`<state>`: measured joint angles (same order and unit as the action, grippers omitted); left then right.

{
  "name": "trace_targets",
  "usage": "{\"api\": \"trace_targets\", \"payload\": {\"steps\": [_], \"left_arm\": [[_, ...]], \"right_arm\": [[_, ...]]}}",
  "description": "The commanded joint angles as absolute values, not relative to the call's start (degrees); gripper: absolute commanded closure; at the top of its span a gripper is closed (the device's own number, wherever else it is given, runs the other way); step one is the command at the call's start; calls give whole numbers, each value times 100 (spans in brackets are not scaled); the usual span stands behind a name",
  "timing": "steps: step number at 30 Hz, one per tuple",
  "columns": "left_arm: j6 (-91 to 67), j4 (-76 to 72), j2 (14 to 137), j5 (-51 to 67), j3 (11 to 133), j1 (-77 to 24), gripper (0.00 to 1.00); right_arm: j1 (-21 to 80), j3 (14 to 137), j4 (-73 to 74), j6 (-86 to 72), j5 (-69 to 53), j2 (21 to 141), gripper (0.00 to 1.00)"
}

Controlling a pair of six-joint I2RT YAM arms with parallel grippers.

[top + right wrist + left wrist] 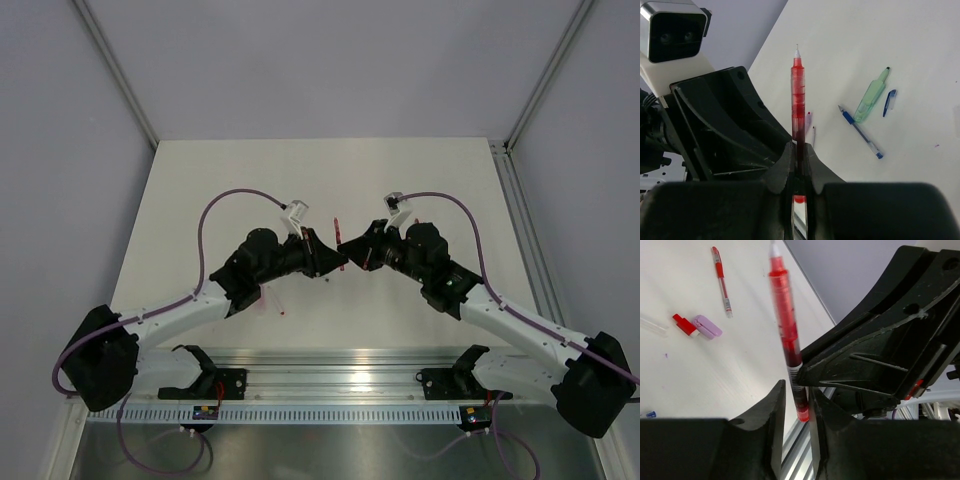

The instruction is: Insert the pens into the pen caps

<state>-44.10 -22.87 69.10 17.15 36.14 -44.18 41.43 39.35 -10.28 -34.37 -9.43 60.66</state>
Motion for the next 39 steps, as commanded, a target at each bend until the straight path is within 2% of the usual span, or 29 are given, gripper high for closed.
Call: {"api": "trace_targets", "payload": {"steps": [1,2,5,6,8,11,12,15,16,22,25,26,29,32,39], "left_arm": [[-4263,-2751,6979,1626,3902,-4421,83],[-4254,-2734,7005,1617,3911,-4421,90],[-4158,-2619,7005,1582,3981,-4421,93],[-4131,-2593,6953,1573,3973,-4421,100],[-4061,-2540,6812,1425,3851,-4421,100],[-3798,-2093,6391,1020,3771,-4421,100],[-3736,-1752,6242,898,3710,-4421,100],[-3578,-1119,5522,493,3359,-4421,100],[-3516,-916,5102,240,3270,-4421,100],[-3358,1008,3474,-351,3242,-4421,100],[-3130,1957,2700,-465,3697,-4421,100],[-3033,2186,2585,-483,3865,-4421,100],[-2725,3109,2365,-562,4445,-4421,100],[-2444,3672,2233,-615,4649,-4421,100],[-2154,3779,1863,-650,4297,-4421,100]], "right_arm": [[4201,3929,-1388,-3507,-1186,5959,100],[4201,3929,-1406,-3516,-1187,5968,100],[4201,3972,-1328,-3489,-1178,6020,100],[4201,3973,-1318,-3489,-1186,6029,100],[4201,3999,-1283,-3472,-1213,6064,100],[4201,4113,-985,-3323,-1055,6100,84],[4192,4157,-923,-3296,-915,6108,74],[4201,4184,-774,-3182,-783,6100,62],[4201,4184,-739,-3147,-739,6074,62],[4192,4359,-300,-2919,-124,6318,62],[4140,4727,391,-2725,315,6922,71],[4044,4850,587,-2681,403,7108,79],[3798,5272,1106,-2488,396,7952,83],[3604,5737,1493,-2312,404,8586,82],[3454,6924,2451,-1952,694,9843,76]]}}
